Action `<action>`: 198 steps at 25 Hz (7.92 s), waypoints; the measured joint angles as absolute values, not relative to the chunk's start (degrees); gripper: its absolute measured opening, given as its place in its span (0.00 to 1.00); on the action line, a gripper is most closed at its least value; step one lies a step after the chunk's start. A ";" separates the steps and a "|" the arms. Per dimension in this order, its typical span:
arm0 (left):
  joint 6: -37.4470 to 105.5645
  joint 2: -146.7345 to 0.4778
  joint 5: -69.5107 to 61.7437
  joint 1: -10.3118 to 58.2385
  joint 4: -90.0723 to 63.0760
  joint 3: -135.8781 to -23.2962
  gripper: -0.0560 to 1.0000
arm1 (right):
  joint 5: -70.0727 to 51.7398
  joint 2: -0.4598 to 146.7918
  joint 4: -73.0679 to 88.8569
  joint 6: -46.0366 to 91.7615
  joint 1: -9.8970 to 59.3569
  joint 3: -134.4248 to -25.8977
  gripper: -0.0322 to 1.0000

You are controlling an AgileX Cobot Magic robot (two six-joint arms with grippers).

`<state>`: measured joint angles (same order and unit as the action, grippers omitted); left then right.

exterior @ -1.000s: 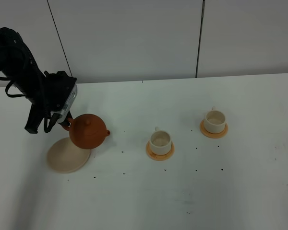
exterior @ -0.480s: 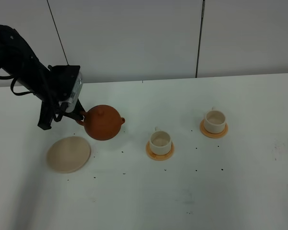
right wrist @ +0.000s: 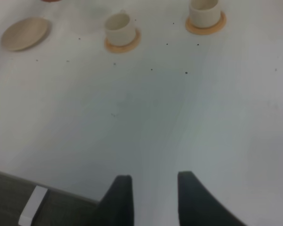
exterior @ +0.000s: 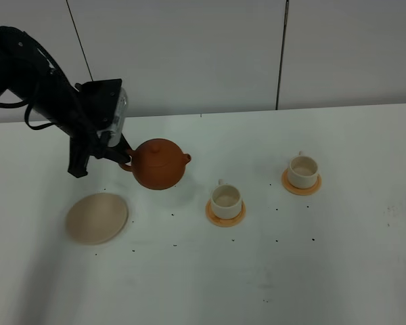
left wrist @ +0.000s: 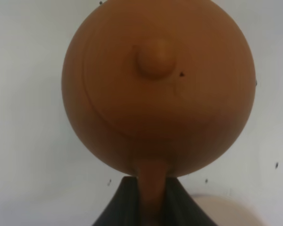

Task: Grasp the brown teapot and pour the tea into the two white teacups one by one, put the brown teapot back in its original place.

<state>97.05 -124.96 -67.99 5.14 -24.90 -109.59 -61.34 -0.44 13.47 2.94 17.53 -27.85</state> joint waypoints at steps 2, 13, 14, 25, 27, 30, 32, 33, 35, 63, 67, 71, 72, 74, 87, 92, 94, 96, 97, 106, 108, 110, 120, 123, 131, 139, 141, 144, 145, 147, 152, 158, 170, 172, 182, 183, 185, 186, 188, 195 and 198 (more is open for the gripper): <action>96.04 -124.96 -67.99 6.21 -24.54 -109.59 0.22 | -61.34 -0.44 13.47 2.94 17.53 -27.85 0.26; 89.28 -124.96 -63.20 14.59 -19.42 -110.65 0.22 | -61.34 -0.44 13.47 2.94 17.53 -27.85 0.26; 88.84 -124.96 -62.81 14.97 -19.35 -111.29 0.21 | -61.34 -0.44 13.47 2.94 17.53 -27.85 0.26; 84.77 -124.94 -58.60 17.21 -19.54 -116.85 0.21 | -61.34 -0.44 13.47 2.94 17.53 -27.85 0.26; 84.38 -124.94 -58.53 17.40 -19.54 -116.85 0.21 | -61.34 -0.44 13.47 2.94 17.53 -27.85 0.26; 84.32 -125.19 -57.87 17.47 -20.91 -116.85 0.21 | -61.34 -0.44 13.47 2.94 17.53 -27.85 0.26; 84.21 -125.82 -57.19 17.47 -21.95 -116.90 0.21 | -61.34 -0.44 13.47 2.94 17.53 -27.85 0.26; 84.17 -126.28 -56.98 17.53 -22.07 -117.04 0.21 | -61.34 -0.44 13.47 2.94 17.53 -27.85 0.26; 84.17 -127.32 -56.40 17.65 -22.18 -117.42 0.21 | -61.34 -0.44 13.47 2.94 17.53 -27.85 0.26; 81.09 -129.47 -57.66 17.83 -22.23 -117.92 0.21 | -61.34 -0.44 13.47 2.94 17.53 -27.85 0.26; 80.17 -129.47 -57.66 17.83 -22.23 -117.92 0.21 | -61.34 -0.44 13.47 2.94 17.53 -27.85 0.26; 79.49 -129.47 -57.72 17.83 -22.23 -117.92 0.21 | -61.34 -0.44 13.47 2.94 17.53 -27.85 0.26; 79.45 -129.47 -57.72 17.83 -22.23 -117.92 0.21 | -61.34 -0.44 13.47 2.94 17.53 -27.85 0.26; 79.43 -129.47 -57.72 17.83 -22.23 -117.92 0.21 | -61.34 -0.44 13.47 2.94 17.53 -27.85 0.26; 74.18 -129.47 -55.39 17.83 -20.98 -117.92 0.21 | -61.34 -0.44 13.47 2.81 17.53 -27.85 0.26; 74.13 -129.47 -55.39 17.83 -20.92 -117.92 0.21 | -61.34 -0.44 13.47 2.48 17.53 -27.85 0.26; 74.11 -129.47 -55.39 17.83 -20.64 -117.92 0.21 | -61.34 -0.44 13.47 2.48 17.53 -27.85 0.26; 74.01 -129.47 -55.60 17.83 -20.64 -117.92 0.21 | -61.34 -0.44 13.47 2.48 17.53 -27.85 0.26; 73.94 -129.47 -55.86 17.83 -20.64 -117.92 0.21 | -61.34 -0.44 13.47 2.48 17.53 -27.85 0.26; 73.62 -129.47 -59.03 17.83 -20.57 -117.97 0.21 | -61.34 -0.44 13.47 2.48 17.53 -27.85 0.26; 73.62 -129.47 -59.60 17.83 -20.57 -117.97 0.21 | -61.34 -0.44 13.47 2.48 17.53 -27.85 0.26; 73.62 -129.47 -60.46 17.83 -20.57 -117.97 0.21 | -61.34 -0.44 13.47 2.48 17.53 -27.85 0.26; 73.09 -129.47 -61.51 18.13 -18.68 -117.97 0.21 | -61.34 -0.44 13.47 2.48 17.53 -27.85 0.26; 72.44 -129.47 -60.39 19.05 -15.87 -117.97 0.21 | -61.34 -0.44 13.47 2.48 17.53 -27.85 0.26; 71.59 -129.54 -58.59 20.68 -15.03 -121.73 0.21 | -61.34 -0.44 13.47 2.48 17.53 -27.85 0.26; 71.10 -133.46 -58.00 21.72 -14.90 -126.77 0.21 | -61.34 -0.44 13.47 2.48 17.53 -27.85 0.26; 71.05 -135.47 -58.00 22.19 -14.76 -128.60 0.21 | -61.34 -0.44 13.47 2.48 17.53 -27.85 0.26; 71.05 -138.11 -58.00 23.00 -14.70 -131.40 0.21 | -61.34 -0.44 13.47 2.48 17.53 -27.85 0.26; 70.98 -138.93 -57.93 23.29 -14.75 -132.27 0.21 | -61.34 -0.44 13.47 2.48 17.53 -27.85 0.26; 70.98 -140.22 -57.93 23.59 -15.01 -134.10 0.21 | -61.34 -0.44 13.47 2.48 17.53 -27.85 0.26; 70.88 -142.55 -57.39 23.83 -16.02 -136.30 0.21 | -61.29 -0.44 13.47 2.48 17.53 -27.85 0.26; 70.88 -143.91 -55.67 24.24 -16.76 -136.99 0.21 | -61.29 -0.44 13.47 2.48 17.53 -27.85 0.26; 70.94 -144.56 -52.73 24.82 -17.19 -137.05 0.21 | -61.29 -0.44 13.47 2.48 17.53 -27.85 0.26; 70.94 -144.63 -52.73 24.82 -17.06 -137.05 0.21 | -61.29 -0.44 13.47 2.48 17.53 -27.85 0.26; 70.94 -144.63 -49.59 24.82 -16.60 -137.05 0.21 | -61.29 -0.44 13.47 2.48 17.53 -27.85 0.26; 70.94 -144.63 -49.44 24.82 -16.60 -137.05 0.21 | -61.29 -0.44 13.47 2.48 17.53 -27.85 0.26; 70.94 -144.63 -49.14 24.82 -16.48 -137.05 0.21 | -61.29 -0.44 13.47 2.48 17.53 -27.85 0.26; 70.94 -144.63 -48.81 24.82 -16.23 -137.05 0.21 | -61.29 -0.44 13.47 2.48 17.53 -27.85 0.26; 70.94 -144.63 -48.29 25.02 -15.00 -137.05 0.21 | -61.29 -0.44 13.47 2.48 17.53 -27.85 0.26; 70.94 -144.82 -46.56 26.37 -11.03 -137.05 0.21 | -61.29 -0.44 13.47 2.48 17.53 -27.85 0.26; 70.94 -145.47 -45.40 26.79 -11.01 -137.05 0.21 | -61.29 -0.44 13.47 2.48 17.53 -27.85 0.26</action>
